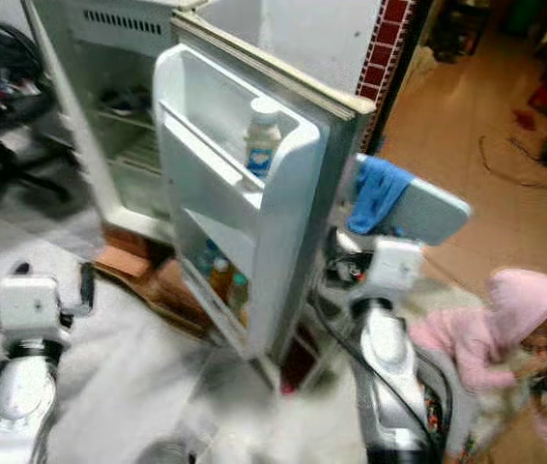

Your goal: Restocking fridge

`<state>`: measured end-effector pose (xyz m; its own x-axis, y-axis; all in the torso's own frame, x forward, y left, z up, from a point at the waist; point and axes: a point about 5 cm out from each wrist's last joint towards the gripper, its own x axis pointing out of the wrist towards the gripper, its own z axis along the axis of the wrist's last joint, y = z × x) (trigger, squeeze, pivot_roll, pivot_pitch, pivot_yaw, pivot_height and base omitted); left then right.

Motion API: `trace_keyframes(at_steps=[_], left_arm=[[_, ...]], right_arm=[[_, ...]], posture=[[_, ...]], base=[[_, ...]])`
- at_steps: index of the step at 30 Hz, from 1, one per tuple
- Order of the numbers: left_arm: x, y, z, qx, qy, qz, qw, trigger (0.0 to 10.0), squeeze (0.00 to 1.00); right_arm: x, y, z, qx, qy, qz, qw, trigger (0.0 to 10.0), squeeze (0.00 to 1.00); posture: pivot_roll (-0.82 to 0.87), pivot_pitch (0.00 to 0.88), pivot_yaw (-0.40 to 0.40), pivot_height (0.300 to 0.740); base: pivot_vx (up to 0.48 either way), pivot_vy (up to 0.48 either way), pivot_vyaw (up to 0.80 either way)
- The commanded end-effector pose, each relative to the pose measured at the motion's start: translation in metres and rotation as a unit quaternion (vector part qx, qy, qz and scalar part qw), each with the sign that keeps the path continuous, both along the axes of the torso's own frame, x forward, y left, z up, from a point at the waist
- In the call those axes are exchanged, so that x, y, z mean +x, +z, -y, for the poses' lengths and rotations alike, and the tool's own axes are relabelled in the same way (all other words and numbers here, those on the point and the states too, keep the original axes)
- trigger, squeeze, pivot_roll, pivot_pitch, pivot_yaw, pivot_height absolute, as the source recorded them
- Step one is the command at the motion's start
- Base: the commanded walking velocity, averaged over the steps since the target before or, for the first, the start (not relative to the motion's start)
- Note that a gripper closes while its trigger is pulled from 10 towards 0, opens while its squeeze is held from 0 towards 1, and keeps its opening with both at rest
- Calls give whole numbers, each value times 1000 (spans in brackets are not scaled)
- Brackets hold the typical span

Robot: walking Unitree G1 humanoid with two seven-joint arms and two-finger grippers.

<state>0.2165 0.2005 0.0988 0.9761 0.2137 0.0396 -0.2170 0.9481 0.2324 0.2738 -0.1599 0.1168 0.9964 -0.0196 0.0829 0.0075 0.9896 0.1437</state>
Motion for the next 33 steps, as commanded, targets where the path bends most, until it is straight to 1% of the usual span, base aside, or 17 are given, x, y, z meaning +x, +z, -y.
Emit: trace_keyframes(at_steps=[1, 11, 13, 14, 16, 18, 20, 21, 22, 23, 24, 25, 26, 27, 28, 29, 33], left_arm=[[0, -3, 7, -5, -3, -7, 1000, 10000, 0], [2, -7, 9, -1, 4, -13, 1000, 10000, 0], [3, -7, 9, 0, 4, -14, 1000, 10000, 0], [3, -8, 9, 0, 5, -15, 1000, 10000, 0], [4, -9, 10, -1, 5, -16, 1000, 10000, 0], [5, -10, 10, 0, 4, -20, 1000, 10000, 0], [5, -10, 11, 1, 4, -21, 1000, 10000, 0], [3, -12, 8, 10, 12, -31, 999, 10000, 0], [3, -12, 8, 10, 12, -31, 999, 10000, 0], [-3, -18, 1, 16, 32, -49, 998, 10000, 0], [-9, -23, -5, 13, 50, -64, 997, 10000, 0], [-9, -23, -5, 13, 50, -64, 997, 10000, 0], [-22, -32, -17, 14, 79, -87, 993, 10000, 0], [-22, -32, -17, 14, 79, -87, 993, 10000, 0], [-31, -37, -22, 14, 94, -100, 990, 10000, 0], [-46, -45, -29, 14, 110, -119, 987, 10000, 0], [-56, -50, -30, 17, 112, -133, 985, 10000, 0]], right_arm=[[-1, -4, 15, -12, -16, -10, 1000, 10000, 0], [29, 11, 7, -3, 48, 4, 999, 10000, 0], [38, 14, -8, 10, 93, 1, 996, 10000, 0], [48, 21, -28, 24, 143, 4, 989, 10000, 0], [54, 28, -44, 34, 180, 10, 983, 10000, 0], [63, 45, -74, 49, 228, 32, 972, 10000, 0], [65, 50, -83, 55, 245, 38, 967, 10000, 0], [63, 68, -116, 83, 325, 58, 940, 10000, 0], [63, 68, -116, 83, 325, 58, 940, 10000, 0], [53, 85, -142, 115, 411, 77, 901, 10000, 0], [44, 92, -151, 136, 458, 84, 875, 10000, 0], [44, 92, -151, 136, 458, 84, 875, 10000, 0], [27, 101, -159, 164, 545, 89, 818, 10000, 0], [27, 101, -159, 164, 545, 89, 818, 10000, 0], [19, 102, -160, 168, 585, 88, 788, 10000, 0], [14, 94, -153, 142, 596, 84, 786, 10000, 0], [17, 84, -145, 144, 583, 66, 797, 10000, 0]], posture=[[143, 8, -78, 740], [148, 11, -82, 740], [147, 12, -81, 740], [147, 11, -81, 740], [149, 12, -81, 740], [155, 12, -83, 740], [165, 11, -87, 740], [189, 9, -98, 740], [189, 9, -98, 740], [213, 10, -111, 740], [230, 12, -122, 740], [230, 12, -122, 740], [243, 15, -130, 740], [243, 15, -130, 740], [259, 21, -142, 740], [264, 25, -145, 740], [268, 28, -148, 740]], base=[[0, 0, 0], [0, 0, 0], [0, 0, 0], [0, 0, 0], [0, 0, 0], [0, 0, 0], [0, 0, 0], [0, 0, 0], [0, 0, 0], [0, 0, 0], [0, 0, 0], [0, 0, 0], [0, 0, 0], [0, 0, 0], [0, 0, 0], [0, 0, 0], [0, 0, 0]])
